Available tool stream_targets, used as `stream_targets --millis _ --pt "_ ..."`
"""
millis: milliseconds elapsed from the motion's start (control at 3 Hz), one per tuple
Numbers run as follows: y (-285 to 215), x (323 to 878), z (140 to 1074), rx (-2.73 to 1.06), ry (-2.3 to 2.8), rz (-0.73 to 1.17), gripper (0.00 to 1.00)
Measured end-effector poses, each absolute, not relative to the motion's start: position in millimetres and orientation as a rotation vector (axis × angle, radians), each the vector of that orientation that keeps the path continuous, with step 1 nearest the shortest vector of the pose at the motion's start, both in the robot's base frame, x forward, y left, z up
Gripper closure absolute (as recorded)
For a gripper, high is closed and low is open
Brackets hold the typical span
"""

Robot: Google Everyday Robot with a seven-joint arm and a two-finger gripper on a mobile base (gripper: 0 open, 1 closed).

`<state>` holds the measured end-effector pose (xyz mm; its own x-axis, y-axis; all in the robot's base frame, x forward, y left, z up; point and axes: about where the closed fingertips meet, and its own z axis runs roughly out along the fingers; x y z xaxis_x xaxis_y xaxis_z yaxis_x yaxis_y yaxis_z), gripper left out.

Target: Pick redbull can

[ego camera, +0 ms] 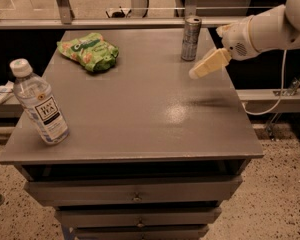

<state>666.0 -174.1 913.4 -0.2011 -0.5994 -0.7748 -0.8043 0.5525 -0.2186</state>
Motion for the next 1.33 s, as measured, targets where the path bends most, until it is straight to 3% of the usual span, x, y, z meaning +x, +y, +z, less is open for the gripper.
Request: stream_targets --millis 1333 --pt "-132.8 792.4 908.5 -0.831 1.646 0.463 0.00"
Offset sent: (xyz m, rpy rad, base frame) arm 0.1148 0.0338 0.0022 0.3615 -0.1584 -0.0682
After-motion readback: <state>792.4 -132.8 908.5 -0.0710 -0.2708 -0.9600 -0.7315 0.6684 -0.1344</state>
